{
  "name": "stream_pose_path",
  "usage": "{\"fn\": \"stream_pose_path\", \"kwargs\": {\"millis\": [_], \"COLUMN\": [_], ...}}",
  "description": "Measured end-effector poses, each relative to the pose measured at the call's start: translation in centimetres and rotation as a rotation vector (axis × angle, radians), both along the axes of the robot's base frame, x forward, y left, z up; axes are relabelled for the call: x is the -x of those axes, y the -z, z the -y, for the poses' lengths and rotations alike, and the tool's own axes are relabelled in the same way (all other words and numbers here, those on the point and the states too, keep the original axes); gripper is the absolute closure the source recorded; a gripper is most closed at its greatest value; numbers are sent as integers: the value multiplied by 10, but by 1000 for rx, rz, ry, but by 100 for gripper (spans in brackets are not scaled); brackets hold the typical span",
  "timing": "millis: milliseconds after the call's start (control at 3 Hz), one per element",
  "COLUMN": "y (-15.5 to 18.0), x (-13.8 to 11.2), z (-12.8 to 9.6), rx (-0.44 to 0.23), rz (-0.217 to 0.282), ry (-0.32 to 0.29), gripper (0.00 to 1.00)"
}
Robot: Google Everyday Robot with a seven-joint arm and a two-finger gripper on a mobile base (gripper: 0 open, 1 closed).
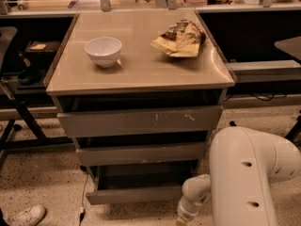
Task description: Close bottom drawer
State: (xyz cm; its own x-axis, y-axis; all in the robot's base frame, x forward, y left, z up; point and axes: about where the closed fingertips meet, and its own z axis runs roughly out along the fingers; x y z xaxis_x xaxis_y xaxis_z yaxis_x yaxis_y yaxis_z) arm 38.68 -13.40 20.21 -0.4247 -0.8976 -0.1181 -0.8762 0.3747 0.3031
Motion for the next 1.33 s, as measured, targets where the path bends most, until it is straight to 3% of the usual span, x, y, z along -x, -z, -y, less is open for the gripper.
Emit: {"fn": "stream_pose_path", "kwargs": {"millis": [333, 1000, 1333], "y": [-1, 7, 7], "x": [-18, -61, -106], "z": [1, 9, -3], "rx": [11, 61, 95], "rz": [57, 166, 246], "ry": [-1, -9, -73], "gripper": [100, 100, 100]}}
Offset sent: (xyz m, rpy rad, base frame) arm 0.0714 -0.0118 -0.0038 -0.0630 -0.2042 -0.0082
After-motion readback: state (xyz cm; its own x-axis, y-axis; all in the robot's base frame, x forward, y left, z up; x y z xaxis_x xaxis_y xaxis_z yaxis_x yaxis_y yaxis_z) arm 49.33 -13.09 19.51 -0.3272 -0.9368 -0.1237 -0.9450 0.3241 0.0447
